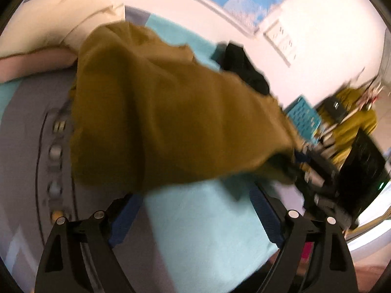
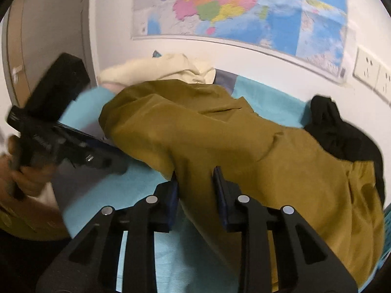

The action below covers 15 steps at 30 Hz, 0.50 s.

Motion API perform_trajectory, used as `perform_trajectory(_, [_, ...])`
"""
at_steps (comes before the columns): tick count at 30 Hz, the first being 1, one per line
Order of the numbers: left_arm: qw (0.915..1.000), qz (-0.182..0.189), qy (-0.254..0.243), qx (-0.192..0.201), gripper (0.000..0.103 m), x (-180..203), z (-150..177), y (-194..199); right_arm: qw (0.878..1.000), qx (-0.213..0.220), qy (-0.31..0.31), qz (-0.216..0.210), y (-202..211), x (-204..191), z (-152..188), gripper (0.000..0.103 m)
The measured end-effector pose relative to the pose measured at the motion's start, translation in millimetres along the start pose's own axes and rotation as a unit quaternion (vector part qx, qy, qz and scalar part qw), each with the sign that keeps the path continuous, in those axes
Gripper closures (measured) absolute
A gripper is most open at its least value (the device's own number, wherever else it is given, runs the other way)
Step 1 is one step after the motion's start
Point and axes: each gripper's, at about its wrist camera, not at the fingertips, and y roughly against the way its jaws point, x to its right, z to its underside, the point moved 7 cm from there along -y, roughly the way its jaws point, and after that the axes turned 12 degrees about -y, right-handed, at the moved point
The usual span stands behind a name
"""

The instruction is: Fold large clothes

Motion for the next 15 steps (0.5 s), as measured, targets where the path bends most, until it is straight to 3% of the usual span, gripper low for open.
perform_trajectory(5, [0.9956, 0.049, 0.074, 0.029, 0.018, -24, -24, -8, 0.999, -0.011, -0.045, -0.025, 0, 4, 5, 0.075])
perform_trajectory(9, [0.9922, 0.061, 0.090, 0.062, 0.019, -34, -29, -3, 0.992, -0.010, -0.113, -0.053, 20, 18, 17, 0.067])
perform_trajectory(12, [0.9863, 0.053, 0.128, 0.090, 0.019, -51, -29, 4, 0.977, -0.013, -0.192, -0.093, 45, 42, 36, 0.055])
perform_trajectory(13, [0.9863, 0.033, 0.133, 0.092, 0.019, -56, -30, 5, 0.971, -0.009, -0.217, -0.100, 56, 52, 43, 0.043])
perform_trajectory(15, [0.9910, 0.006, 0.109, 0.077, 0.019, -51, -33, 0, 0.957, -0.006, -0.275, -0.093, 75, 76, 61, 0.028])
